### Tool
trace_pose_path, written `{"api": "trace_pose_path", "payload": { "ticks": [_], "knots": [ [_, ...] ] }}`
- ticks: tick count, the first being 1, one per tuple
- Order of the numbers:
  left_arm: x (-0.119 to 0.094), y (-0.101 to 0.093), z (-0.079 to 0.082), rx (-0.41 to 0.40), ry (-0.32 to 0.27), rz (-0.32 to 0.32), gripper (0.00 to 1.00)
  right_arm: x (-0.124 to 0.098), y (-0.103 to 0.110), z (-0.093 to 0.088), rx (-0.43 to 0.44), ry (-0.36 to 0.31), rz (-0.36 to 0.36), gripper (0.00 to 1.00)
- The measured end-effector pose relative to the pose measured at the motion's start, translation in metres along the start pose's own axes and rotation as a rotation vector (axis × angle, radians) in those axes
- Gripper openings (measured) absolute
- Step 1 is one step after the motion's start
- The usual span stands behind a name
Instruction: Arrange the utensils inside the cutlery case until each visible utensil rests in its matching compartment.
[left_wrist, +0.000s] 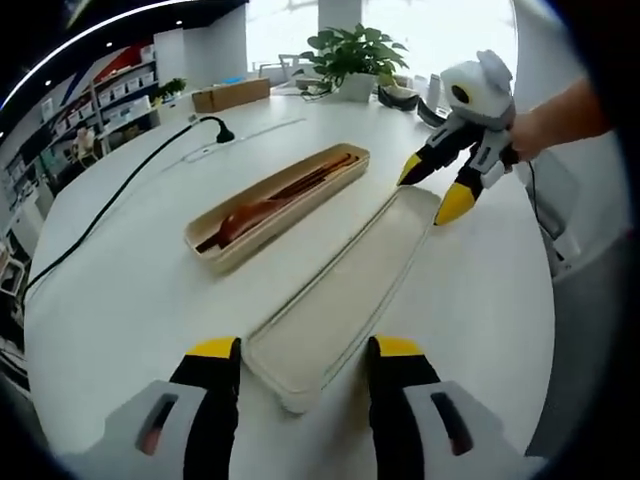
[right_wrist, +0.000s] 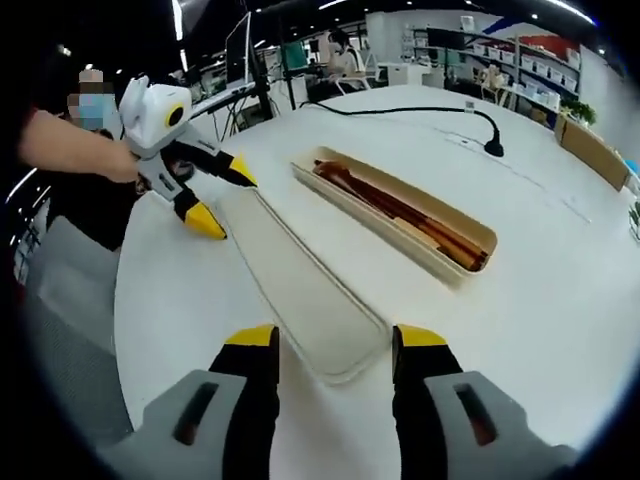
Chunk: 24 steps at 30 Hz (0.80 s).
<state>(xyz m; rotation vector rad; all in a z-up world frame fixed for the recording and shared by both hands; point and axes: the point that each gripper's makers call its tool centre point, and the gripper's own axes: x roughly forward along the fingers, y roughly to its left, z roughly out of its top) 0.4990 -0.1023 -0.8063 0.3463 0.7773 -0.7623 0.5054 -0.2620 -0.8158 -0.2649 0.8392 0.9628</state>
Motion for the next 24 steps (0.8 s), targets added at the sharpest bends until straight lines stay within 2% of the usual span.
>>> {"api": "trace_pose_path", "payload": {
  "ticks": [1,4,5,6,8,14,18,22,24],
  "knots": [
    [0.0,0.0,-0.001,0.002,0.002,-0.001,0.5,0.001,0.003,-0.002,-0.006,0.004,0.002,0.43],
    [-0.004,-0.003,-0.006,0.002,0.026,0.003,0.49,-0.001,0.014,-0.01,0.069,0.033,0.058,0.43],
    [-0.007,-0.007,-0.008,0.009,0.03,0.0,0.49,0.001,0.016,-0.011,0.104,0.023,0.073,0.43],
    [-0.008,-0.009,-0.009,0.011,0.032,-0.002,0.47,0.0,0.023,-0.011,0.148,0.009,0.121,0.43],
    [-0.013,-0.014,-0.014,0.016,0.043,-0.013,0.44,-0.006,0.025,-0.016,0.231,0.014,0.148,0.43],
    [-0.019,-0.026,-0.023,0.054,0.062,-0.046,0.41,-0.02,0.041,-0.026,0.258,0.025,0.173,0.43],
    [-0.02,-0.03,-0.026,0.07,0.082,-0.061,0.4,-0.026,0.049,-0.029,0.248,0.027,0.174,0.43],
    [-0.022,-0.031,-0.028,0.055,0.084,-0.074,0.4,-0.03,0.056,-0.033,0.075,0.046,0.156,0.47],
    [-0.023,-0.031,-0.028,0.048,0.086,-0.084,0.4,-0.03,0.058,-0.034,0.051,0.047,0.141,0.48]
  ]
}}
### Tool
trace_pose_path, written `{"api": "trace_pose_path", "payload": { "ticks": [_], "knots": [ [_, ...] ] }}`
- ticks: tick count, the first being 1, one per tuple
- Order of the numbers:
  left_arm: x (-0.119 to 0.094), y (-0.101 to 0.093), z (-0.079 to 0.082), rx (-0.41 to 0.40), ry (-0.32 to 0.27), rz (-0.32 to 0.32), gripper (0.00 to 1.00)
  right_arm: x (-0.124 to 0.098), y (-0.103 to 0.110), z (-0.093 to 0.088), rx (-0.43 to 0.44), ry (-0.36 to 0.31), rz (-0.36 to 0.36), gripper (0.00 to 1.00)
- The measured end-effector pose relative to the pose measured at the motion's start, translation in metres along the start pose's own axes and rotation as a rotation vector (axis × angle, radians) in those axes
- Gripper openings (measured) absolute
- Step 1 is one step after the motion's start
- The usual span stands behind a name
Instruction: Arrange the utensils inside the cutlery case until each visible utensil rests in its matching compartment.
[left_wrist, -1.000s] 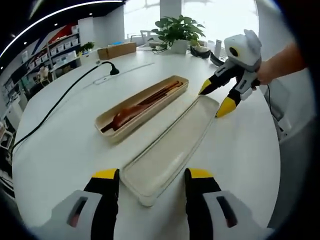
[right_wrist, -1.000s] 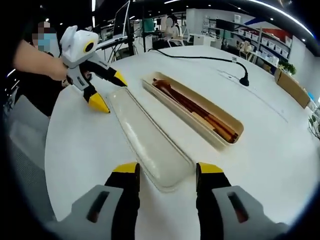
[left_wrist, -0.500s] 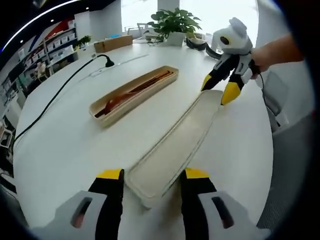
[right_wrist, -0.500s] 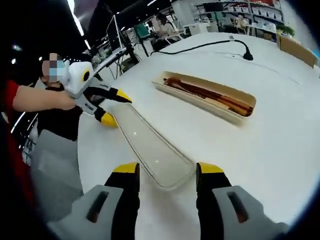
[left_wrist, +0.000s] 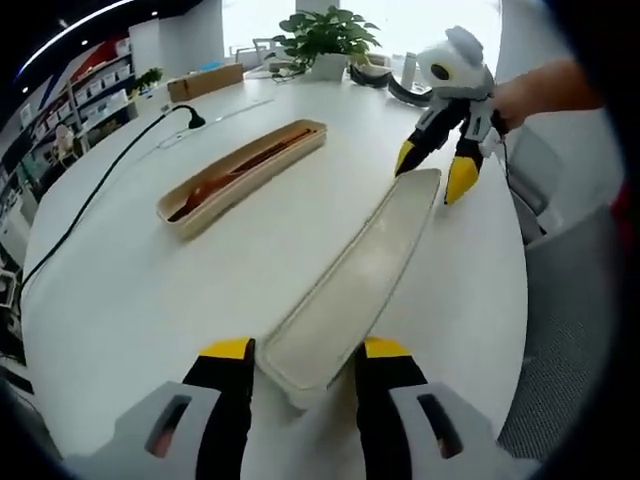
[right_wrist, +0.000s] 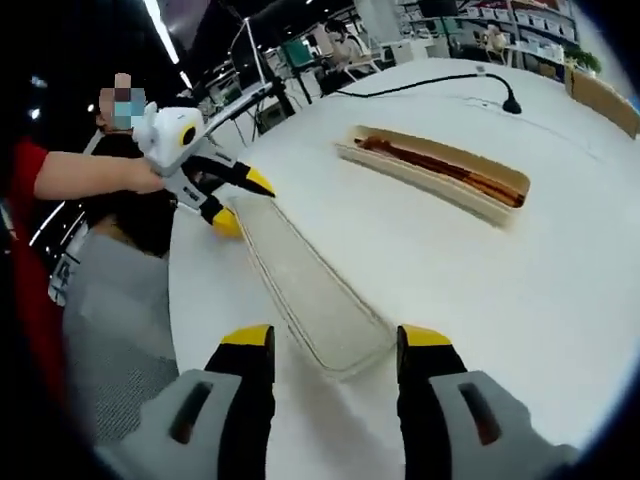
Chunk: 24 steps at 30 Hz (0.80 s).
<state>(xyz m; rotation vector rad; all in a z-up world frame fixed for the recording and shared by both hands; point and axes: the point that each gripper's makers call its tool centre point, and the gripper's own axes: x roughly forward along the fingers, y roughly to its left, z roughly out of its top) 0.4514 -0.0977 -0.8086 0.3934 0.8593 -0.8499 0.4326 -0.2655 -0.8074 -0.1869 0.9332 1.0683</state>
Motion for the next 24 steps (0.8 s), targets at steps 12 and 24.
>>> {"api": "trace_pose_path", "payload": {
  "ticks": [12,24],
  "knots": [
    [-0.006,-0.015,-0.009,0.028,0.037,-0.028,0.36,-0.011,0.006,-0.003,0.115,0.006,0.068,0.4],
    [-0.008,-0.018,-0.013,0.046,0.061,-0.064,0.34,-0.01,0.012,-0.011,-0.133,0.081,0.056,0.32]
  ]
}}
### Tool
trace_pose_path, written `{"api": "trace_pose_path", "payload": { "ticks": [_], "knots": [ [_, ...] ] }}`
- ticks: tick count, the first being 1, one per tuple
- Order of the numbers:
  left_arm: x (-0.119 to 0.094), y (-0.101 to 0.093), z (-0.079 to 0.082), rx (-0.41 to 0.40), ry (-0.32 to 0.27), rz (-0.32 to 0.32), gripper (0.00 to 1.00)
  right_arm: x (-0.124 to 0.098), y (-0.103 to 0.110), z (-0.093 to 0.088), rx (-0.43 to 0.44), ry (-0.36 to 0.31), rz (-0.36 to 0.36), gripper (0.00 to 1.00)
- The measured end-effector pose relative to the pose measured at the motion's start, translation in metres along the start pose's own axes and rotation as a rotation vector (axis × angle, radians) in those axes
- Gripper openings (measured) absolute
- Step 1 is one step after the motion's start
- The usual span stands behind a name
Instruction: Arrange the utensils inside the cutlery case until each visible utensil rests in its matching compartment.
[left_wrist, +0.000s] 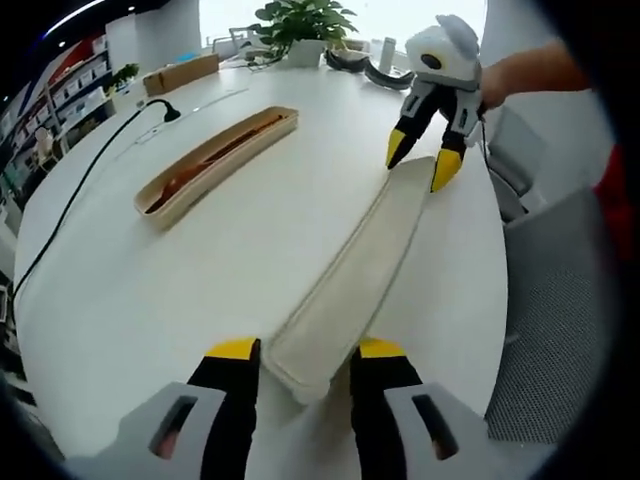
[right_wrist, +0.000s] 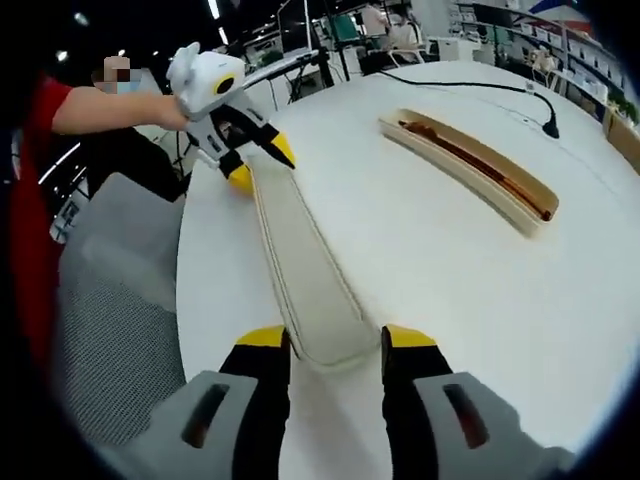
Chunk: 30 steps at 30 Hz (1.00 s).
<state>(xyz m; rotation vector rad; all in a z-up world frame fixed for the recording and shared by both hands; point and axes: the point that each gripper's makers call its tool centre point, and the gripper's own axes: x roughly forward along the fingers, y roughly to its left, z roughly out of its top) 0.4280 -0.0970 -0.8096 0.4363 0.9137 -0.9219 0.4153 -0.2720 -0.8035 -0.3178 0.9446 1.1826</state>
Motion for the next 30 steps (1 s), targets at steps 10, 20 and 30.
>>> {"api": "trace_pose_path", "payload": {
  "ticks": [10,20,30],
  "knots": [
    [0.004,0.004,0.004,0.025,0.0,0.038,0.25,-0.009,-0.019,0.014,0.121,-0.09,-0.012,0.16],
    [0.005,0.001,0.009,0.147,-0.003,0.078,0.26,-0.014,-0.014,0.004,0.059,-0.029,0.033,0.1],
    [0.01,-0.005,0.021,0.236,-0.046,0.098,0.42,-0.027,-0.004,0.007,0.264,-0.053,0.134,0.1]
  ]
}}
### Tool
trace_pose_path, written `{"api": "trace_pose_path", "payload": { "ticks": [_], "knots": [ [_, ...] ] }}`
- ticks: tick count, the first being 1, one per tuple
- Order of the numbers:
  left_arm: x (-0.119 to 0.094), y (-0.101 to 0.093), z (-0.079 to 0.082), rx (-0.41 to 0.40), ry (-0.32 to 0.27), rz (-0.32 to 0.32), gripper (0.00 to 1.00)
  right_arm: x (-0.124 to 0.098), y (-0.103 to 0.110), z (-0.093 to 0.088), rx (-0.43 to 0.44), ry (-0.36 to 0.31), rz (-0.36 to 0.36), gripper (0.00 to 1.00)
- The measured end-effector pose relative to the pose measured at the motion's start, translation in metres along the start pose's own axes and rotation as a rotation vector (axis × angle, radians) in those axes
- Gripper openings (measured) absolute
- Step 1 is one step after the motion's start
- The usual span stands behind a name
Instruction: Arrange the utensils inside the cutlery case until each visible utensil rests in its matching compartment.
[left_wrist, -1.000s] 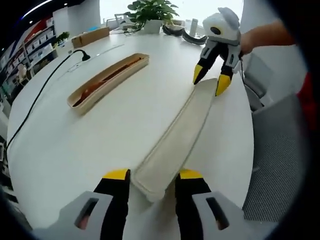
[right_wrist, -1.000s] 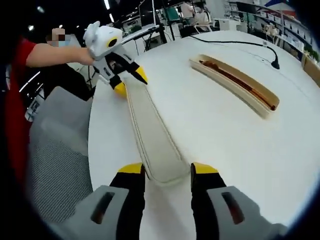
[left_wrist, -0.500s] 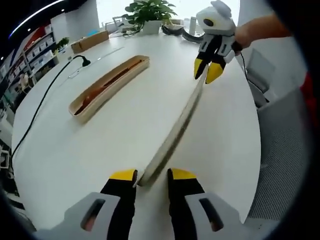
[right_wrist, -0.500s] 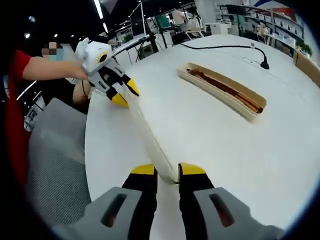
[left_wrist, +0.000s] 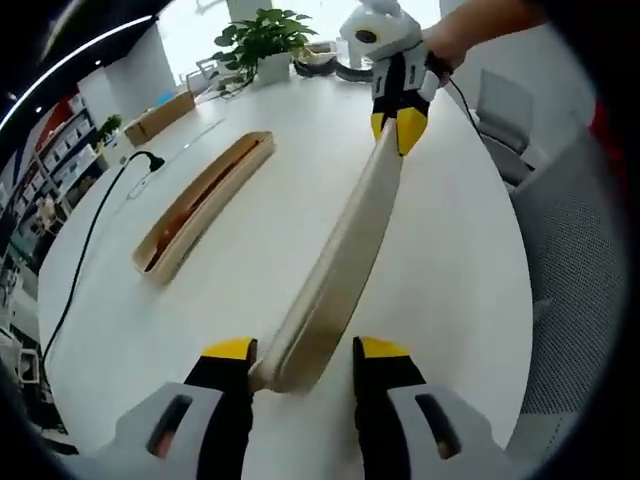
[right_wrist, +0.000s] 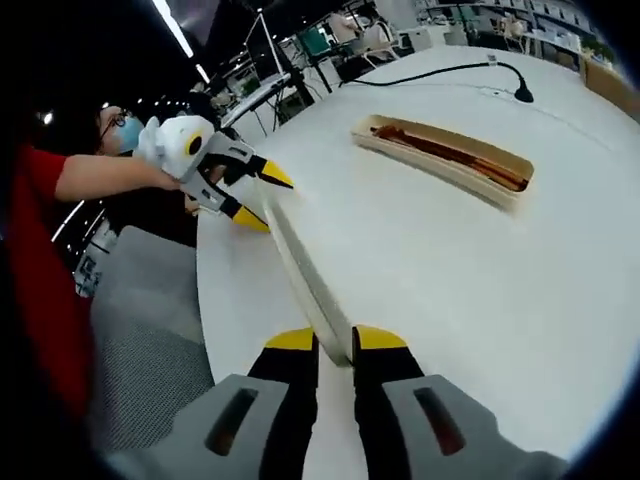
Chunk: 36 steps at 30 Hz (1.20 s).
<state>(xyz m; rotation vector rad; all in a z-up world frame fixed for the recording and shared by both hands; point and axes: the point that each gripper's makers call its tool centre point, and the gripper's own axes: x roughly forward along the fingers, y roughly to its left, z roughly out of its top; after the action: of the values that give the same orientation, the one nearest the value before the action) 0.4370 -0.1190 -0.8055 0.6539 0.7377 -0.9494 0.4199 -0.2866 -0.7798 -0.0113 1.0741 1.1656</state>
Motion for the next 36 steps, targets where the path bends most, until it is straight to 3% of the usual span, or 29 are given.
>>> {"api": "trace_pose_path", "payload": {
  "ticks": [1,2,3,4,6,8,10,12,17,18,22,26,29,30,36],
  "knots": [
    [-0.001,-0.003,0.002,0.018,-0.015,-0.001,0.45,-0.004,0.005,0.004,0.133,-0.012,0.04,0.1],
    [-0.001,-0.005,0.002,0.017,-0.021,0.001,0.47,-0.007,0.009,0.004,0.201,-0.008,0.076,0.1],
    [-0.002,-0.011,0.002,0.021,-0.038,-0.018,0.47,-0.009,0.006,0.014,0.16,-0.077,0.078,0.1],
    [-0.003,-0.014,0.003,0.027,-0.049,-0.023,0.46,-0.01,0.011,0.019,0.191,-0.107,0.115,0.1],
    [-0.003,-0.017,0.003,0.028,-0.058,-0.031,0.47,-0.011,0.015,0.019,0.284,-0.096,0.158,0.1],
    [-0.003,-0.02,0.003,0.024,-0.059,-0.042,0.51,-0.011,0.013,0.02,0.244,-0.101,0.138,0.09],
    [-0.005,-0.023,0.004,0.032,-0.06,-0.051,0.47,-0.013,0.022,0.03,0.426,-0.119,0.2,0.07],
    [-0.003,-0.026,0.003,0.04,-0.061,-0.055,0.48,-0.014,0.02,0.032,0.391,-0.125,0.205,0.06],
    [-0.001,-0.024,0.002,0.016,-0.066,-0.068,0.49,-0.01,0.026,0.032,0.486,-0.106,0.237,0.05],
    [-0.001,-0.023,0.003,0.023,-0.066,-0.061,0.52,-0.009,0.026,0.031,0.561,-0.097,0.249,0.05],
    [0.002,-0.027,0.007,0.056,-0.084,-0.072,0.72,-0.007,0.027,0.027,0.584,-0.108,0.238,0.05],
    [0.005,-0.03,0.011,0.08,-0.079,-0.098,0.69,-0.007,0.025,0.027,0.574,-0.087,0.246,0.05],
    [0.008,-0.031,0.015,0.116,-0.07,-0.118,0.62,-0.008,0.024,0.03,0.641,-0.039,0.261,0.06],
    [0.009,-0.031,0.016,0.132,-0.063,-0.129,0.61,-0.008,0.012,0.033,0.641,-0.031,0.26,0.06],
    [0.01,-0.021,0.016,0.162,-0.028,-0.144,0.59,-0.009,0.012,0.037,0.674,0.022,0.266,0.06]
  ]
}}
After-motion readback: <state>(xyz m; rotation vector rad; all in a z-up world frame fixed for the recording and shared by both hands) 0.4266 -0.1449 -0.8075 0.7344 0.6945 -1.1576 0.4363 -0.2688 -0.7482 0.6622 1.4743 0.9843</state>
